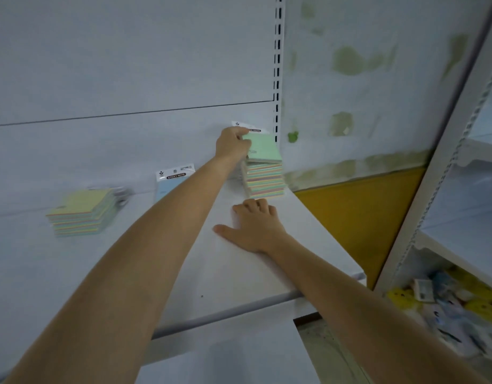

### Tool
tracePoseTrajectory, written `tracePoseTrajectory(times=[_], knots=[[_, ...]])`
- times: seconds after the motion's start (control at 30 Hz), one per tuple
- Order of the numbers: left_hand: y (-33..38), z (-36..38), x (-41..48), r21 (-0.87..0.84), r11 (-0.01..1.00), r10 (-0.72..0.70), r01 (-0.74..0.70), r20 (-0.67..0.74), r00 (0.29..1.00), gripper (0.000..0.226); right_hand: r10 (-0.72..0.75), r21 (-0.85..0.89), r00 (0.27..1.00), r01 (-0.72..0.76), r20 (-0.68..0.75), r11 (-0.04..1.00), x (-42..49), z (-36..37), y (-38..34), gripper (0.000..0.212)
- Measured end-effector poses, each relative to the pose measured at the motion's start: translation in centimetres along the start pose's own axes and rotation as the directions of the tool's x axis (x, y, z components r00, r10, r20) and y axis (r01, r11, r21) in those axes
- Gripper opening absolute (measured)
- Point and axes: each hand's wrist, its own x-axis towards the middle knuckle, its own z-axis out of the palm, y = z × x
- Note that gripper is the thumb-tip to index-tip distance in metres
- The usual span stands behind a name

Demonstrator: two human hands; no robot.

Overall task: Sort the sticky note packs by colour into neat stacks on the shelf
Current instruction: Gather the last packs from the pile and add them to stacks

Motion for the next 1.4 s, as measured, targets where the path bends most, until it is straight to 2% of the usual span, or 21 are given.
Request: tracePoseTrajectory(times=[0.07, 0.13, 0.23, 0.3, 0.47, 0.67, 0.77, 0.87, 0.93, 1.0, 1.17, 1.4], knots=[[-0.3, 1.1, -0.2, 0.225, 0.972, 0.061, -0.064, 0.018, 0.998, 0.038, -0.01, 0.018, 1.0, 0.01, -0.001, 1.0, 0.1, -0.2, 0.7, 0.067], [-1.1, 1.3, -0.1, 0.343, 0.935, 0.079, -0.093, 0.055, 0.995, 0.035, -0.022, 0.015, 1.0, 0.022, 0.0, 1.0, 0.2, -0.1, 0.8, 0.067], [-1.7, 1.2, -0.3, 0.385, 0.921, 0.035, -0.066, 0.086, 0.996, 0.033, -0.02, 0.015, 1.0, 0.019, 0.008, 1.0, 0.1, 0.0, 0.4, 0.068], [-1.2, 1.2, -1.0, 0.382, 0.918, 0.068, -0.102, 0.103, 0.992, 0.043, -0.01, 0.012, 1.0, 0.01, 0.004, 1.0, 0.1, 0.1, 0.3, 0.069], [-1.7, 1.3, -2.3, 0.567, 0.788, 0.135, -0.241, 0.222, 0.966, 0.041, -0.012, 0.015, 1.0, 0.012, -0.004, 1.0, 0.1, 0.0, 0.2, 0.067], [-1.2, 2.1, -2.5, 0.559, 0.806, 0.127, -0.194, 0.157, 0.979, 0.043, -0.008, 0.04, 1.0, 0.009, -0.005, 0.999, -0.1, 0.0, 0.2, 0.065], [-1.1, 1.0, -3.0, 0.543, 0.818, 0.128, -0.19, 0.15, 0.98, 0.05, -0.011, 0.162, 0.998, 0.022, -0.066, 0.987, -0.5, -0.4, 0.1, 0.06], [-1.3, -2.0, -3.8, 0.513, 0.837, 0.162, -0.189, 0.098, 0.982, 0.048, -0.021, 0.24, 0.98, 0.068, -0.197, 0.968, -1.0, -0.9, -0.2, 0.052], [-2.1, -4.7, -4.6, 0.513, 0.836, 0.196, -0.194, 0.051, 0.979, 0.047, -0.039, 0.228, 0.955, 0.11, -0.293, 0.967, -1.1, -1.2, -0.8, 0.048], [-3.2, -7.9, -5.7, 0.543, 0.817, 0.219, -0.192, 0.016, 0.976, 0.046, -0.094, 0.187, 0.941, 0.161, -0.324, 0.969, -1.1, -1.5, -2.1, 0.046], [-7.0, -17.1, -9.5, 0.621, 0.776, 0.202, -0.109, -0.08, 0.976, 0.045, -0.264, 0.116, 0.922, 0.306, -0.284, 0.945, -0.7, -1.2, -9.5, 0.043], [-12.8, -31.7, -18.3, 0.662, 0.749, 0.118, 0.037, -0.187, 0.975, 0.044, -0.447, 0.195, 0.876, 0.477, -0.179, 0.857, -1.9, 2.5, -25.1, 0.037]])
